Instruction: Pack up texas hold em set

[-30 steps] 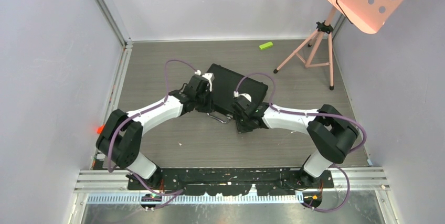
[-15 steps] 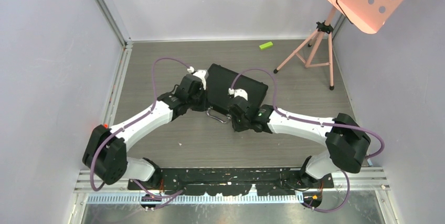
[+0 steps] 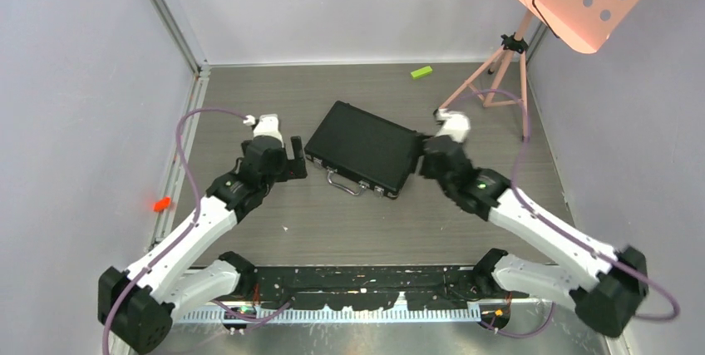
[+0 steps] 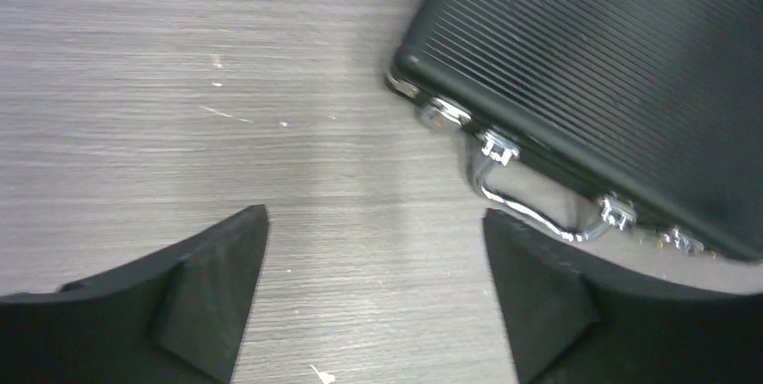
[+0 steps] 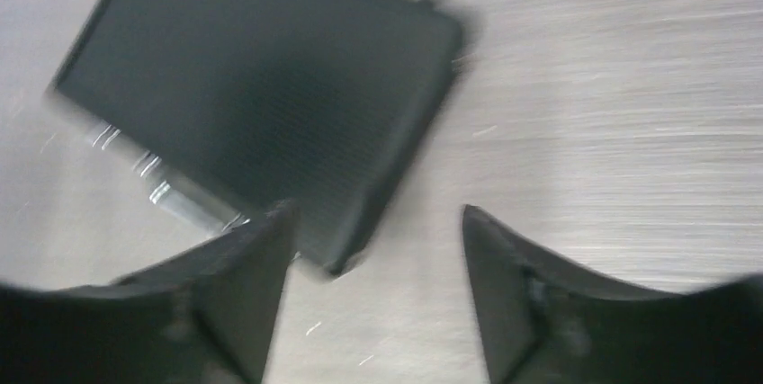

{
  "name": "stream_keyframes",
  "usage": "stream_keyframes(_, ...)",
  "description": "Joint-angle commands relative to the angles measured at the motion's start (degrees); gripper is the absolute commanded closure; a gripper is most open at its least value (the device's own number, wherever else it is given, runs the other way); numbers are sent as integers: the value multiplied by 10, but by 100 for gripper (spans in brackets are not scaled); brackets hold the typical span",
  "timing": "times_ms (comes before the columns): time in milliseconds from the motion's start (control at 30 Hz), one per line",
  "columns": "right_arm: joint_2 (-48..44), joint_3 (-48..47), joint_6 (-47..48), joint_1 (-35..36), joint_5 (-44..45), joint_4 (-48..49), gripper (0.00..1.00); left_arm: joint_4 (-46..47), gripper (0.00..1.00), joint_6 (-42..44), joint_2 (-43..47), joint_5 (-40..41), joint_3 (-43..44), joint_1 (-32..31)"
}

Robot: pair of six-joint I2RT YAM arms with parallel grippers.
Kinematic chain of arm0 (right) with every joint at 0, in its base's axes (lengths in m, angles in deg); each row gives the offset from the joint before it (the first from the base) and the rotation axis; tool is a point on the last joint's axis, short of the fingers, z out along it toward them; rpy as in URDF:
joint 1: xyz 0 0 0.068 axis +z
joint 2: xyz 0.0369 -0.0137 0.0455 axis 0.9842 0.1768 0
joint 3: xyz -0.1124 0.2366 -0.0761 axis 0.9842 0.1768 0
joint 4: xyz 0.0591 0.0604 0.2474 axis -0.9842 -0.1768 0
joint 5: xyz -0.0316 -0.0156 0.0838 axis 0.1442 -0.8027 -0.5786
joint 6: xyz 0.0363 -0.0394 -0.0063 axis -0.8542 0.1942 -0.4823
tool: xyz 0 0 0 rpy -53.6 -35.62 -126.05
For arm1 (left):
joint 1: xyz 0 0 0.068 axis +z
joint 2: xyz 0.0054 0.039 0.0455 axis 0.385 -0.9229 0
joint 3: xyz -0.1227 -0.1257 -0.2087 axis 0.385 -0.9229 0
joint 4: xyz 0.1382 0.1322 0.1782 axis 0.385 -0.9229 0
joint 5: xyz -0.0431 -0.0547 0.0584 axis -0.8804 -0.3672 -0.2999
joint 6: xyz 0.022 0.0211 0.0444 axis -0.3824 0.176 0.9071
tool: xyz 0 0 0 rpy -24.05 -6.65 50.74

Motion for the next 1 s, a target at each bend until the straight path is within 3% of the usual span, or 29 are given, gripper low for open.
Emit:
stream_keyframes(0, -109, 47, 2, -146, 62, -14, 10, 3, 1, -5, 42, 141, -28, 1)
stream_keyframes(33, -136, 63, -1, -183, 102, -10, 3, 21, 0, 7, 48, 163, -41, 1)
stream_keyframes(100, -165, 91, -25, -215, 197, 4, 1, 100, 0, 71, 58, 177, -81, 1)
stream_keyframes(167, -187, 124, -33, -231, 238, 45, 0, 181, 0, 130, 68, 180, -124, 1)
stream_keyframes(300, -219, 224, 69, -235, 249, 208, 1, 320, 0, 208, 59, 178, -180, 3)
stream_keyframes(500, -206, 313, 159, -273, 235, 406, 1, 491, 0, 243, -28, 213, -231, 53)
stream_keyframes(600, -115, 323, 149, -303, 254, 482, 0, 658, 0, 264, -69, 170, -294, 89)
stream_keyframes(700, 4, 319, 160, -314, 266, 551, 1, 723, 1, 253, -135, 128, -304, 133)
stream_keyframes(800, 93, 358, 193, -333, 243, 768, 3, 774, 3, 300, -175, 90, -302, 143)
stream_keyframes(867, 156, 364, 227, -354, 189, 870, 10, 823, 5, 317, -218, 75, -305, 152)
stream_keyframes(967, 247, 343, 258, -364, 160, 920, 14, 945, 5, 327, -309, 42, -319, 166)
